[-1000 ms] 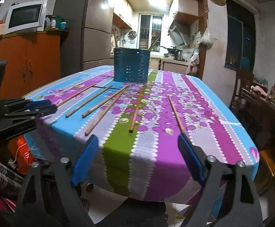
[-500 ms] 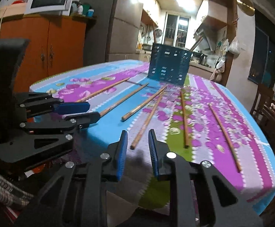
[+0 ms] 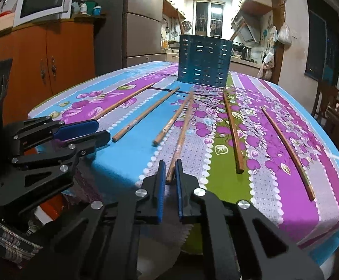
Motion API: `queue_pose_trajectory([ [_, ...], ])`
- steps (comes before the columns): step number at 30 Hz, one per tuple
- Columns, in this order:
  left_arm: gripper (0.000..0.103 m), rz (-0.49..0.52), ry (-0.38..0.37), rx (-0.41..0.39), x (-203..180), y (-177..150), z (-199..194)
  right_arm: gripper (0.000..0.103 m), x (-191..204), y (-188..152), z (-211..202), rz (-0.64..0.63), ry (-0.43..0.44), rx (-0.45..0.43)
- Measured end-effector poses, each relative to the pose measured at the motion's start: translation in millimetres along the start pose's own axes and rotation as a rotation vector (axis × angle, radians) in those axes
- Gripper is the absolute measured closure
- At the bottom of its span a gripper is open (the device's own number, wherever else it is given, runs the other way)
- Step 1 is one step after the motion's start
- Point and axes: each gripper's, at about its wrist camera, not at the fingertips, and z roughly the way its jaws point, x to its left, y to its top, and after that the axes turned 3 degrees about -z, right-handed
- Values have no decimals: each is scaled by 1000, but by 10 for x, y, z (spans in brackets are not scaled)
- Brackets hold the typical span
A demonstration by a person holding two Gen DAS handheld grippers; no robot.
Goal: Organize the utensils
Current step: 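Close the left tool on a bamboo chopstick while the right tool grasps another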
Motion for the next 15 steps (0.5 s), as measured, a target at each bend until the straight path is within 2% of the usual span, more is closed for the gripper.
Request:
queue_pose_trajectory([
  [3, 76, -18, 24, -20, 84, 10, -101, 98, -55, -14, -14, 26, 6, 0],
  [8, 76, -81, 107, -21, 345, -7, -164, 98, -94, -38, -33, 40, 3, -5],
  [11, 76, -70, 127, 18, 394, -45, -71, 98, -99, -45, -35, 42, 2, -7],
  [15, 77, -47, 136, 9, 351, -74, -27, 98, -109, -57, -42, 50, -1, -12],
])
